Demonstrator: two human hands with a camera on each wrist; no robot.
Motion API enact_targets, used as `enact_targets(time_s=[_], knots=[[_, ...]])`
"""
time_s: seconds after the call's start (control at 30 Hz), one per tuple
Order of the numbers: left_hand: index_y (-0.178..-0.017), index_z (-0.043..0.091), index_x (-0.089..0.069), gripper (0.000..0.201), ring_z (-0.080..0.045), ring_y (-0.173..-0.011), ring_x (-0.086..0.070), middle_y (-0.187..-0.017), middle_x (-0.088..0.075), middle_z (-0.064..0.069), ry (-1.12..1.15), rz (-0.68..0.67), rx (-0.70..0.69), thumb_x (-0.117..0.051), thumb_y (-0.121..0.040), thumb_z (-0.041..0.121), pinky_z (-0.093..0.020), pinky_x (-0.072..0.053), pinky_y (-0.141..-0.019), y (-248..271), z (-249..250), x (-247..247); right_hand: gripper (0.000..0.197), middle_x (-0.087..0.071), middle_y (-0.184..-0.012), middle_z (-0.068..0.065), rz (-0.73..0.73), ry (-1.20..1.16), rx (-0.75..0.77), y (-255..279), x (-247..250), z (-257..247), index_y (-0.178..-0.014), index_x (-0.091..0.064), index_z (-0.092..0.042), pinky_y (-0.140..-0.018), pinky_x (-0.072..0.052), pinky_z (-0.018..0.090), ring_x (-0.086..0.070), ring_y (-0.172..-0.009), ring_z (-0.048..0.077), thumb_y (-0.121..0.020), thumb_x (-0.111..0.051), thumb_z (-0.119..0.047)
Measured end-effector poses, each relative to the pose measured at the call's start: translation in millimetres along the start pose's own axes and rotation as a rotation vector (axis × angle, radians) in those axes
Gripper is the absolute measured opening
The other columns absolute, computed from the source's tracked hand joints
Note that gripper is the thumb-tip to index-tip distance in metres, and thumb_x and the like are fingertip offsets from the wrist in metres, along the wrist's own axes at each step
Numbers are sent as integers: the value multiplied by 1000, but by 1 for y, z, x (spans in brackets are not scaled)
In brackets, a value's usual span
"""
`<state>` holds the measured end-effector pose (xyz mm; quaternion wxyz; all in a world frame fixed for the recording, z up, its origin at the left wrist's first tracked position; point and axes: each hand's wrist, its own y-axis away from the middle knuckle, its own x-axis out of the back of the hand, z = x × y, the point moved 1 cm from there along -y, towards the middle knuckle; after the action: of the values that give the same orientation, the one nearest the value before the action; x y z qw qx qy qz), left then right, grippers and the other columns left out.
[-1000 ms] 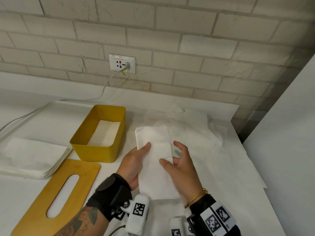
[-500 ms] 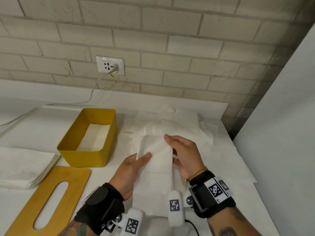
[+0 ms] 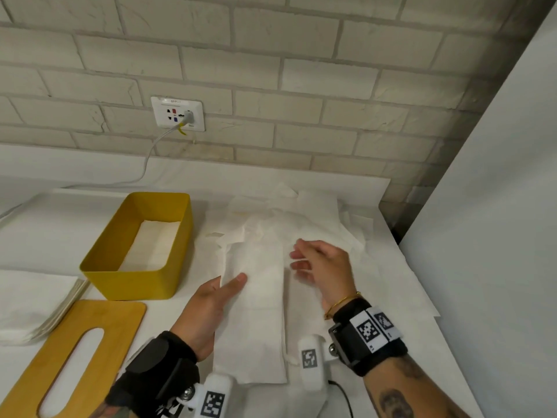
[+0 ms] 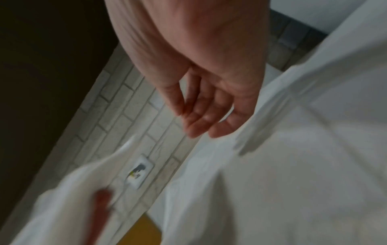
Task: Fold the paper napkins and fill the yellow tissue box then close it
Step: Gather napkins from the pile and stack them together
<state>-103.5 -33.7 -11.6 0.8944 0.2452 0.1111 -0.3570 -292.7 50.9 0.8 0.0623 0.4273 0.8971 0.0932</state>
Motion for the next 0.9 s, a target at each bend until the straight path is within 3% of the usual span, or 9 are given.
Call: enact_targets(time_s=[0.1, 0.17, 0.27, 0.37, 0.43, 0.53, 0.67, 0.77, 0.9], knots=[[-117, -2, -67, 44, -40, -98, -72, -111, -73, -26, 36, 46, -8, -65, -84, 27, -51, -54, -95, 0, 3, 11, 27, -73, -99, 7, 258, 21, -50, -35, 37, 8, -109, -69, -12, -64, -54, 29, -67, -84, 18, -89, -76, -28], [-116, 0, -67, 43, -39, -97, -73, -111, -73, -25, 61, 60, -12, -65, -83, 26, -49, -55, -92, 1, 6, 17, 43, -67, -102, 8, 347, 26, -171, -53, 57, 15, -117, -66, -9, -55, -48, 28, -62, -83, 20, -84, -79, -34], [-113, 3, -69, 37, -35, -90, -75, -109, -74, -22, 78, 68, -29, -64, -84, 26, -45, -58, -83, 1, 9, 20, 41, -58, -81, 7, 297, -6, -314, -64, 65, 23, -107, -65, -4, -47, -40, 25, -56, -67, 20, -83, -80, -34], [-116, 4, -68, 40, -35, -91, -75, -109, -74, -22, 75, 75, -32, -64, -83, 26, -45, -58, -82, 1, 10, 20, 38, -53, -69, 7, 295, -11, -328, -70, 59, 28, -105, -59, -10, -41, -34, 22, -47, -51, 18, -81, -83, -26], [-117, 4, -67, 42, -36, -93, -74, -110, -74, -22, 75, 76, -31, -65, -82, 27, -46, -57, -85, 2, 12, 20, 35, -58, -75, 9, 352, -5, -223, -74, 56, 30, -103, -57, -14, -45, -41, 24, -51, -56, 20, -81, -83, -20], [-117, 6, -67, 41, -36, -92, -74, -109, -75, -21, 86, 90, -35, -65, -82, 26, -47, -56, -87, 3, 14, 22, 14, -68, -83, 8, 435, 181, 41, -67, 52, 20, -80, -66, -12, -66, -46, 25, -62, -77, 26, -89, -75, -17], [-116, 7, -67, 35, -34, -89, -75, -108, -75, -20, 91, 93, -37, -62, -87, 25, -47, -55, -85, 5, 16, 24, 13, -68, -83, 0, 458, 311, 347, -47, 55, -1, -88, -68, -11, -69, -46, 24, -60, -75, 12, -97, -66, -21], [-121, 5, -66, 34, -36, -94, -74, -110, -75, -20, 94, 120, -36, -61, -93, 24, -48, -55, -87, 3, 18, 24, 9, -72, -85, -10, 329, 183, 443, -32, 59, -20, -91, -67, -21, -76, -52, 25, -67, -80, 4, -99, -64, -17], [-126, 5, -64, 36, -36, -103, -73, -114, -74, -18, 105, 142, -53, -61, -96, 25, -46, -56, -88, -1, 24, 22, 10, -78, -99, -1, 57, 34, 467, -1, 53, -49, -100, -70, -20, -83, -58, 31, -73, -94, 14, -96, -65, -12]])
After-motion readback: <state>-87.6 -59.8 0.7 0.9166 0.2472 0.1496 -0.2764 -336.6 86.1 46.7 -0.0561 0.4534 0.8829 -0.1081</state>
